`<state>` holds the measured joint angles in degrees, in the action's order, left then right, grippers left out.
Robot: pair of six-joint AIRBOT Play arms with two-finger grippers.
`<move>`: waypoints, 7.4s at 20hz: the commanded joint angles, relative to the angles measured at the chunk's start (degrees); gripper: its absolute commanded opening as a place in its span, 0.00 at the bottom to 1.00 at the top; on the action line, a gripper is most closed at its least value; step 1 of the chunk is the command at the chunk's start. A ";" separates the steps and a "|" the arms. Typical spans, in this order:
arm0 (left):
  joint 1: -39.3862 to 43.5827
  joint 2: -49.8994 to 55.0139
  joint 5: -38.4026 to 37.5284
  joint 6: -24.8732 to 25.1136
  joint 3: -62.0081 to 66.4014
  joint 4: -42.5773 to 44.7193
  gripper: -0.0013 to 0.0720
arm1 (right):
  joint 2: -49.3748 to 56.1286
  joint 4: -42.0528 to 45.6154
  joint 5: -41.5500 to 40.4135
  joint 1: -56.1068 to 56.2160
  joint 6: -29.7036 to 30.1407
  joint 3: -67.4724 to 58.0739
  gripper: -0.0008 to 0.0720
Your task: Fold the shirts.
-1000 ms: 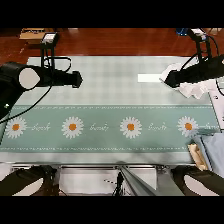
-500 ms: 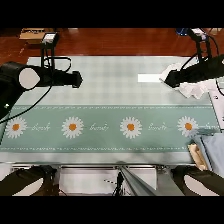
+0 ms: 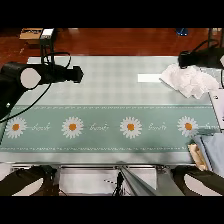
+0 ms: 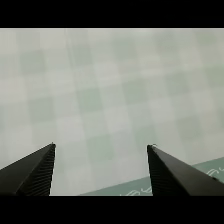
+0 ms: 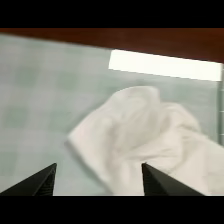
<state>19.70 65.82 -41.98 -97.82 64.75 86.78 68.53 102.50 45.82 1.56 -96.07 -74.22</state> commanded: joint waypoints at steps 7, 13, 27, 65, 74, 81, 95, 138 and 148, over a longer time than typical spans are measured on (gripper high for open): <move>-0.04 0.09 0.26 0.00 0.00 -7.78 1.00 | 17.49 -4.04 -5.20 -19.96 -13.53 -0.07 0.81; -0.04 0.09 -3.72 0.00 0.00 -8.41 1.00 | 26.58 -11.47 -9.75 -19.47 -11.78 -0.04 0.81; -0.04 -6.58 -4.15 0.22 14.91 -8.85 0.99 | -10.47 -46.12 -11.21 -17.81 19.21 -0.07 0.04; -0.09 -19.76 -31.19 -0.94 -17.75 -7.02 1.00 | -2.34 -17.88 22.53 0.98 18.95 0.02 0.84; -10.38 -16.31 -13.75 12.28 -37.27 -31.17 0.91 | 2.03 -37.64 22.21 -26.88 20.72 0.13 0.84; -13.55 -3.23 -6.47 27.78 -39.85 -54.27 0.91 | 4.39 -40.68 22.82 -27.04 21.86 0.13 0.84; -13.20 6.49 -9.38 37.13 -39.71 -63.49 0.04 | 13.25 -53.75 26.88 -26.86 26.25 6.84 0.82; -34.21 -12.35 -28.09 28.94 36.37 -72.61 0.04 | -18.99 -68.13 8.83 -20.02 28.55 -15.72 0.04; -34.21 -16.33 -39.28 18.23 46.07 -75.63 0.04 | -27.06 -56.87 19.52 -20.02 19.15 -22.16 0.04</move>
<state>-14.44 50.61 -74.87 -75.61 109.73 11.49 43.18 38.87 59.55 -18.44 -73.30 -95.59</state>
